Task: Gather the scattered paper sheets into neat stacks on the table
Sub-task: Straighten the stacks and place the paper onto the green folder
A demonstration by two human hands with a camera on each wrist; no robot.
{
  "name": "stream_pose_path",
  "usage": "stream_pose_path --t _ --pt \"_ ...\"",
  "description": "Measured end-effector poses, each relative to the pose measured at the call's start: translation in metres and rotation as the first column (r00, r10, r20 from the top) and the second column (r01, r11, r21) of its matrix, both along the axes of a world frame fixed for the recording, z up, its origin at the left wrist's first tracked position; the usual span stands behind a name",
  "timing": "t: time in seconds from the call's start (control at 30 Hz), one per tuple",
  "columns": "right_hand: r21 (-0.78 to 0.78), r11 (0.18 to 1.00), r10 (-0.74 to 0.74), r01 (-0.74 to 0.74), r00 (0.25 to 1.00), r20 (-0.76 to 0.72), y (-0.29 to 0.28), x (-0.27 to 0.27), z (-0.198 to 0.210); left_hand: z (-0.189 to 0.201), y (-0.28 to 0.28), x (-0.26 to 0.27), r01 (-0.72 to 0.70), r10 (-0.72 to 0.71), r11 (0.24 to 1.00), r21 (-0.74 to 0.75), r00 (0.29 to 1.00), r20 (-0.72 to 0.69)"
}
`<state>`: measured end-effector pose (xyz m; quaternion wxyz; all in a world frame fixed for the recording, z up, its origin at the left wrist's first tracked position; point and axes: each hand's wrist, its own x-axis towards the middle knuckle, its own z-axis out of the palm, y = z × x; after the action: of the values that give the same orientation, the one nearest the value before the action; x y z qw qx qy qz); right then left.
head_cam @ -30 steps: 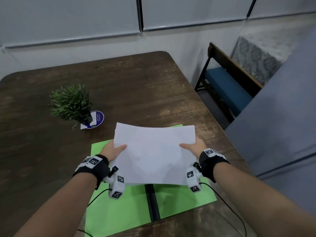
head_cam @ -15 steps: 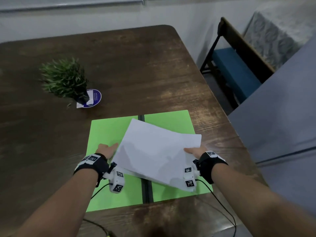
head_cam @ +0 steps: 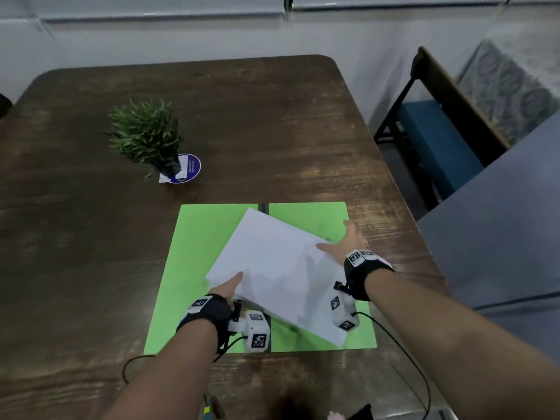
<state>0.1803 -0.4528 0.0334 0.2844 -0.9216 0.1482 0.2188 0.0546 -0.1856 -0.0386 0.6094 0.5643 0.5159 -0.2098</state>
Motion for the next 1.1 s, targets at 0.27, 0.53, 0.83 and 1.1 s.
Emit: stream_pose_path --t 0.27,0.53,0.83,1.1 --pt "0.041 0.898 0.435 -0.438 0.872 -0.226 0.05 0.045 -0.02 0.058 -0.047 -0.001 -0.169 0.169 0.985 0.035 0.986 0.015" --pt "-0.079 0.827 0.522 -0.556 0.813 -0.259 0.057 0.063 -0.033 0.035 -0.051 0.001 -0.346 0.349 0.936 -0.066 0.935 0.063" --pt "-0.034 0.861 0.482 -0.508 0.835 -0.266 0.05 0.066 -0.032 0.039 -0.045 0.004 -0.364 0.374 0.927 -0.084 0.902 0.216" --pt "0.417 0.908 0.141 -0.047 0.97 -0.196 0.0 0.053 -0.002 0.092 -0.035 0.03 -0.044 0.16 0.976 -0.214 0.809 0.566"
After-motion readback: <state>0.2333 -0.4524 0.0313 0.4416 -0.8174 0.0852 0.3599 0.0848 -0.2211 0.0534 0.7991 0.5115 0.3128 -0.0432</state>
